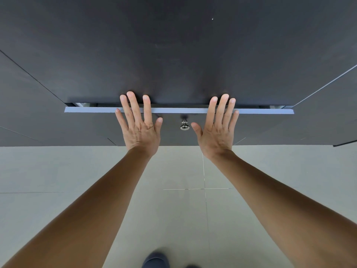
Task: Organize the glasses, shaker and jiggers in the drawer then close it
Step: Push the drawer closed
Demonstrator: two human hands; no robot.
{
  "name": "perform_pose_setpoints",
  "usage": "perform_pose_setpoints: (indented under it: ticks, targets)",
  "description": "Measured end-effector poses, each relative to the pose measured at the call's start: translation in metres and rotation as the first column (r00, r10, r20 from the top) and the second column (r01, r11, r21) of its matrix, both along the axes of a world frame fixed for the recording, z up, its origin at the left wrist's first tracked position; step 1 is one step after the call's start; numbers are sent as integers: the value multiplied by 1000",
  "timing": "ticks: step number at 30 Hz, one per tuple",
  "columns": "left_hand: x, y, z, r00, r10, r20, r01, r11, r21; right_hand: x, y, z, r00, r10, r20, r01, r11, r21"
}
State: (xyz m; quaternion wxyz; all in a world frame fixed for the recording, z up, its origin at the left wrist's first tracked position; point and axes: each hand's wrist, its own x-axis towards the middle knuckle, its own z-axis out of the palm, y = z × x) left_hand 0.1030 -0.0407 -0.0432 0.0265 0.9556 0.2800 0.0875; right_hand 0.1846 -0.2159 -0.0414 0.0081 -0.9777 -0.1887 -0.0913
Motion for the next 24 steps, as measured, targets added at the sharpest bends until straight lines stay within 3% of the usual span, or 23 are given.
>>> perform_pose_setpoints:
  ticks: [11,24]
  targets:
    - [4,-3,-2,1000,21,-21,-21,1000,-18,4,0,-6,999,-19,35,20,999,-30]
    - [-4,-8,3,993,29,-111,-36,997,-69,-8,-11,-7,999,-3,-43,1,999,-46]
